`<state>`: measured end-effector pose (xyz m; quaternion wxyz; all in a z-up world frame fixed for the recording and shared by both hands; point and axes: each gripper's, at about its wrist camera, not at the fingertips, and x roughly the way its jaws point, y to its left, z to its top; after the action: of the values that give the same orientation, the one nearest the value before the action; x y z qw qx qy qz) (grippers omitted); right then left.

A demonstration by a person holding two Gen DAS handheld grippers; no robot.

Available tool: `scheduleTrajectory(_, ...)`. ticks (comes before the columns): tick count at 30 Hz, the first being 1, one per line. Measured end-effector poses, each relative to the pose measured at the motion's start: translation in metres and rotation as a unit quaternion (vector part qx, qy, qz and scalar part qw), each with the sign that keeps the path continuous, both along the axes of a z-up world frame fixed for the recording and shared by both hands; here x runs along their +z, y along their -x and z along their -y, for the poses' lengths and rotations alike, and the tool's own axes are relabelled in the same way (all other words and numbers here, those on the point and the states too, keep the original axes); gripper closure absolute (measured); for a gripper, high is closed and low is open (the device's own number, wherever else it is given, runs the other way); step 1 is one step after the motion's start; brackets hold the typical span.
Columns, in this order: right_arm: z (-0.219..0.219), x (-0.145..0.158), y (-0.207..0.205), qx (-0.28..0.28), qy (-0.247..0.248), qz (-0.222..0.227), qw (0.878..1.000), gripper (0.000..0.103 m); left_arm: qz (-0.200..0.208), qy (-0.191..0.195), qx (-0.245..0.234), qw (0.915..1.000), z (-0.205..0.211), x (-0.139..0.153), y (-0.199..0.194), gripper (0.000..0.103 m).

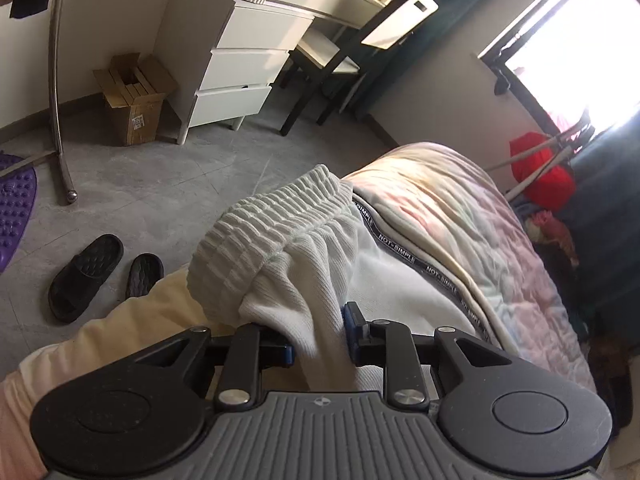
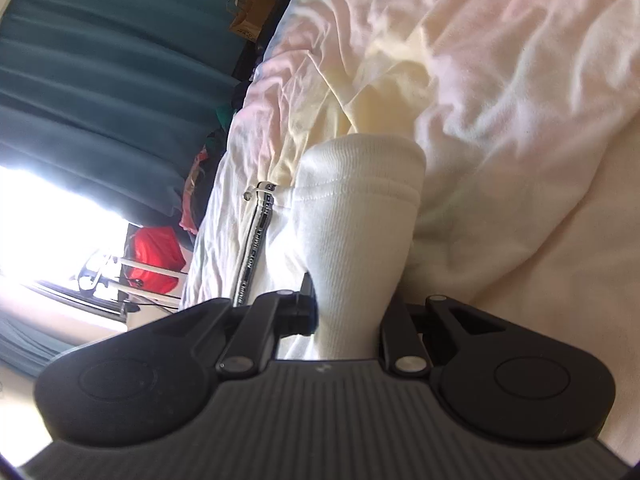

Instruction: Fold clothes

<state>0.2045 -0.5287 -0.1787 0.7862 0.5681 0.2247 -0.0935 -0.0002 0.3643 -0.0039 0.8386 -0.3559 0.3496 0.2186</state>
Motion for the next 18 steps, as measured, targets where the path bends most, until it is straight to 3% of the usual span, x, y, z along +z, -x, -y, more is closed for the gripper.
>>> scheduleTrajectory(4, -0.001, 0.001, 0.000, 0.000, 0.001, -0.002, 1.000, 0.088, -0.020, -0.063, -0.049, 0.9966, 0.014, 0.028, 0.002, 0.051)
scheduleTrajectory(8, 0.000, 0.002, -0.001, 0.001, 0.003, -0.006, 1.000, 0.088, 0.013, -0.136, -0.062, 0.9887, 0.035, 0.057, -0.002, 0.024)
scheduleTrajectory(12, -0.001, 0.006, -0.002, 0.003, 0.016, -0.006, 1.000, 0.088, 0.044, -0.186, -0.085, 0.9779, 0.072, 0.070, -0.022, 0.022)
scheduleTrajectory(18, -0.003, 0.012, -0.004, 0.001, 0.030, 0.001, 1.000, 0.088, 0.100, -0.193, -0.129, 0.9675, 0.151, 0.044, -0.058, 0.020)
